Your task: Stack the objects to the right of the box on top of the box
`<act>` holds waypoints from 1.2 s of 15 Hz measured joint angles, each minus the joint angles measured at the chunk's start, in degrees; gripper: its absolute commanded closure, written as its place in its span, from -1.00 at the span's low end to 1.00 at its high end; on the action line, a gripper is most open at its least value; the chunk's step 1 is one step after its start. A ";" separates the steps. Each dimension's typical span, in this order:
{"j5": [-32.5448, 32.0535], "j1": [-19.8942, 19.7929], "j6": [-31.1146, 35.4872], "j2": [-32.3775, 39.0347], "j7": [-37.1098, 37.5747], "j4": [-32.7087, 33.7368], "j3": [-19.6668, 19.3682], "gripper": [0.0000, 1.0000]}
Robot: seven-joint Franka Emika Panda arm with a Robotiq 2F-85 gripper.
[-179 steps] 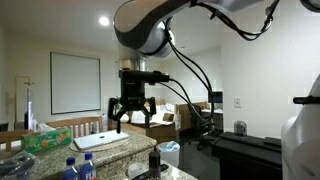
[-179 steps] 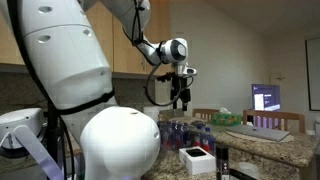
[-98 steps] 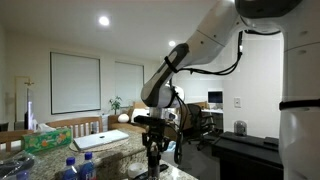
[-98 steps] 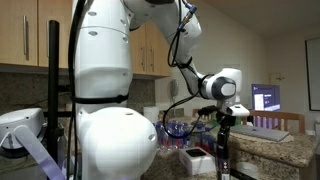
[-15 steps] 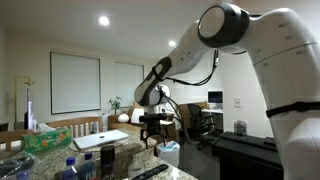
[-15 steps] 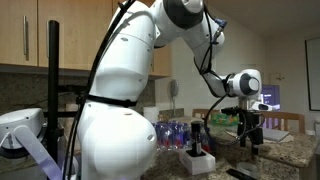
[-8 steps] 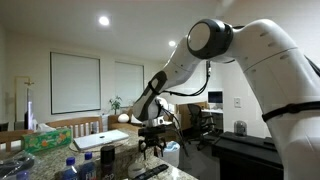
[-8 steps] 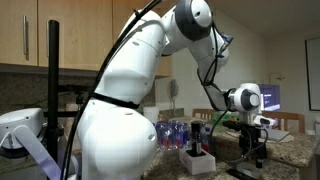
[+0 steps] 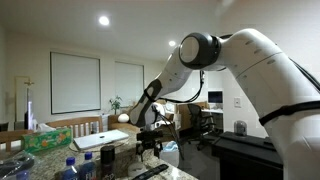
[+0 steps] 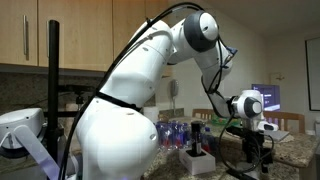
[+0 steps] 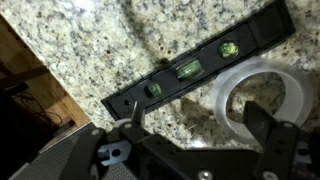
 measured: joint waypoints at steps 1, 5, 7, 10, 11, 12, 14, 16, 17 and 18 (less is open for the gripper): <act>0.00 -0.02 0.09 0.48 -0.66 0.58 -0.43 -1.00; 0.00 0.01 0.08 2.19 -2.84 2.05 -0.92 -1.00; 0.00 0.16 0.06 3.04 -3.87 2.06 -0.80 -1.00; 0.00 0.81 0.06 4.22 -4.74 2.06 -0.69 -1.00; 0.00 1.09 0.07 4.51 -4.77 2.06 -0.65 -1.00; 0.00 1.34 0.09 4.65 -4.78 2.10 -0.65 -1.00; 0.00 1.67 0.09 4.66 -4.81 2.13 -0.51 -0.50; 0.00 2.05 0.09 4.68 -4.83 2.16 -0.50 -0.33; 0.00 2.22 0.09 4.68 -4.83 2.26 -0.48 -0.21; 0.00 2.34 0.09 4.69 -4.83 2.42 -0.42 -0.05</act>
